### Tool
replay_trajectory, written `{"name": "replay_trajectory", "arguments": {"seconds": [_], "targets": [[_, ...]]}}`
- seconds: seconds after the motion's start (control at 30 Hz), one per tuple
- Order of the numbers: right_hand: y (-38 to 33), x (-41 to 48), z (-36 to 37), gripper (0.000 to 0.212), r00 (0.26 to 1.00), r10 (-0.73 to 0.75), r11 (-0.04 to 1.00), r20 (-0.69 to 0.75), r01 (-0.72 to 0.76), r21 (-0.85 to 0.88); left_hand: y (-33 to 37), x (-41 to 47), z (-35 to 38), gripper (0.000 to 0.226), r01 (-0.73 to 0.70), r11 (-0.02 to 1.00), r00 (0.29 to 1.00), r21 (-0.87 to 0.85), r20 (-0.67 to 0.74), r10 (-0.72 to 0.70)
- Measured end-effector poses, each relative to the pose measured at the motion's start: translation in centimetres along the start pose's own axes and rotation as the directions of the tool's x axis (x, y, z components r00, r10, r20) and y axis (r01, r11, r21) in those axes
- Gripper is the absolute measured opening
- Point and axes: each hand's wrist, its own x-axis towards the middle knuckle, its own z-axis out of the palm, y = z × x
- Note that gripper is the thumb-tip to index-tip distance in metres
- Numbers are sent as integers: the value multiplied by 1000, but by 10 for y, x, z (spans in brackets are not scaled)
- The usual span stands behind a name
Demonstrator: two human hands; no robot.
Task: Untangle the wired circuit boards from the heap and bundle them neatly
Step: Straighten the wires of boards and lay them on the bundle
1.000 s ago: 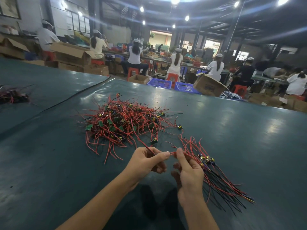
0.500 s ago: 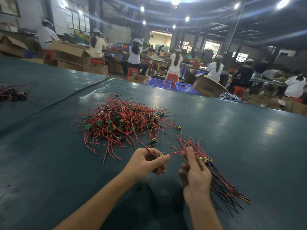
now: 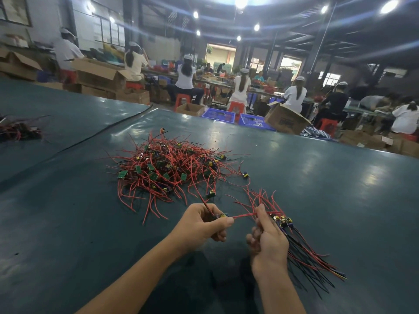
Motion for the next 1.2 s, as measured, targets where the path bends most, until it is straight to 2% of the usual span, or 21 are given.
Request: {"name": "replay_trajectory", "arguments": {"seconds": [0.13, 0.23, 0.3, 0.4, 0.57, 0.67, 0.83, 0.93, 1.1, 1.2], "targets": [[4, -2, -1, 29, 990, -101, 988, 95, 111, -109, 6, -3, -1, 28, 8, 998, 1000, -67, -25, -10], [14, -12, 4, 25, 960, -69, 965, 272, 133, -225, 7, -3, -2, 34, 6, 999, 1000, -40, -16, -7], [18, -17, 7, 26, 941, -42, 954, 336, 138, -267, 7, -3, -1, 36, 5, 1000, 1000, -6, 15, -5], [18, -19, 10, 23, 959, -28, 963, 281, 101, -249, 7, -3, -1, 33, -5, 1000, 1000, 30, 23, 4], [13, -17, 11, 20, 988, 103, 987, 113, -87, -138, 5, -1, 1, 19, -33, 994, 999, 102, 32, 30], [7, -13, 12, 22, 990, 142, 988, -8, -143, -63, 4, -1, 0, 21, -27, 991, 999, 131, 46, 21], [-2, -2, 6, 23, 985, 87, 996, -148, -84, 24, 8, -2, -1, 22, 12, 993, 997, 118, 78, -22], [-7, 4, 2, 21, 976, 69, 987, -206, -37, 156, 8, -3, -1, 24, 25, 996, 996, 82, 81, -32], [-9, 7, -5, 18, 979, -57, 987, -197, 84, 135, 12, -3, -4, 24, 35, 998, 999, -54, -39, -37], [-8, 4, -3, 22, 980, -133, 984, -149, 149, 101, 13, -1, -6, 37, 21, 987, 984, -158, -171, -48]]}}
